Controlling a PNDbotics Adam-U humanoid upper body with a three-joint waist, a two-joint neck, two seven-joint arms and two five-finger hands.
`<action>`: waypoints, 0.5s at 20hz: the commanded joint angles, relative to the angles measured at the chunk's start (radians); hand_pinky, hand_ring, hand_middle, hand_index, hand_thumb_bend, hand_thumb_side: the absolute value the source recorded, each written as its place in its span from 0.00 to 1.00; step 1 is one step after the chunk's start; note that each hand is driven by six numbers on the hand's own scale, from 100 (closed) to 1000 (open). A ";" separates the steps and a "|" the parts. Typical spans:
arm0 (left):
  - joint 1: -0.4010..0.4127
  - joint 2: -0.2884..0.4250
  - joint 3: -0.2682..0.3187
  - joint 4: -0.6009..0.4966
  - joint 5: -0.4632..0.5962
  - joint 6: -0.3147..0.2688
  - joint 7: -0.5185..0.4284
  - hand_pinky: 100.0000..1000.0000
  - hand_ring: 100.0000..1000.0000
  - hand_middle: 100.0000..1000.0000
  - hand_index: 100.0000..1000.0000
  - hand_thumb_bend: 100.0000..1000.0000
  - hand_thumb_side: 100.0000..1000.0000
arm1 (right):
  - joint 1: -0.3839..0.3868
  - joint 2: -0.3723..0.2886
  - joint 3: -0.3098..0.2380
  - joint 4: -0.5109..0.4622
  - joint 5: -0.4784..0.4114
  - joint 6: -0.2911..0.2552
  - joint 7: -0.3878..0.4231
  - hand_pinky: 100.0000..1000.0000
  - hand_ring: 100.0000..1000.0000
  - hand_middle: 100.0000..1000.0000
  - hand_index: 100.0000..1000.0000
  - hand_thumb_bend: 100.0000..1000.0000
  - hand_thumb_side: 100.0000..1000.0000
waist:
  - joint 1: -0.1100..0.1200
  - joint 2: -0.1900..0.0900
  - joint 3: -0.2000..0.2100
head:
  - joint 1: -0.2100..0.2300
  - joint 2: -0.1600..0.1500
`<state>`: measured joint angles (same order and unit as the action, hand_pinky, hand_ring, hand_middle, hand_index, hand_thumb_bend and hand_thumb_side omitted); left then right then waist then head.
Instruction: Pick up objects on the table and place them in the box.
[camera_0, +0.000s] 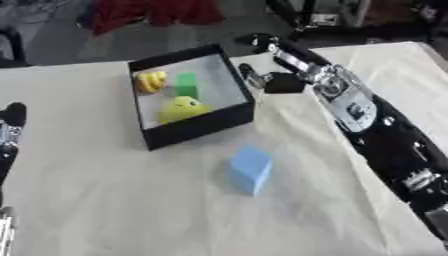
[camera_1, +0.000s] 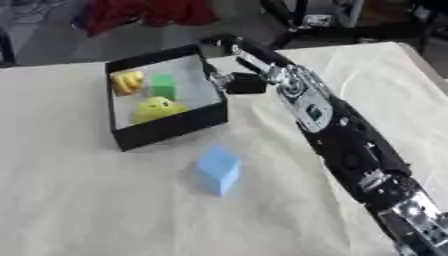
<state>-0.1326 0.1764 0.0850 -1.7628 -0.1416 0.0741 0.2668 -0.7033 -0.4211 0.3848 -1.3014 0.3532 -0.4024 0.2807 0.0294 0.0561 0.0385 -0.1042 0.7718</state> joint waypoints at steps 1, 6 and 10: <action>-0.007 0.030 0.010 -0.010 -0.007 -0.001 0.006 0.63 0.54 0.56 0.78 0.77 0.65 | 0.024 -0.053 0.040 -0.107 -0.059 -0.025 0.043 0.86 0.96 0.92 0.96 0.00 0.79 | -0.014 -0.019 -0.002 | 0.007 -0.002; -0.007 0.031 0.008 -0.008 -0.006 0.000 0.006 0.63 0.54 0.56 0.78 0.77 0.65 | 0.091 -0.096 0.106 -0.240 -0.138 0.031 0.128 0.87 0.96 0.95 0.98 0.00 0.80 | -0.014 -0.019 -0.003 | 0.003 -0.002; -0.007 0.030 0.009 -0.007 -0.006 0.000 0.006 0.63 0.54 0.56 0.78 0.77 0.65 | 0.117 -0.090 0.079 -0.290 -0.178 0.093 0.321 0.88 0.97 0.98 1.00 0.00 0.66 | -0.011 -0.019 -0.004 | 0.003 -0.002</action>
<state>-0.1323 0.1844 0.0858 -1.7569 -0.1417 0.0750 0.2701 -0.5745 -0.4903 0.4802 -1.5582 0.1920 -0.3232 0.5524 0.0284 0.0560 0.0341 -0.1021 0.7718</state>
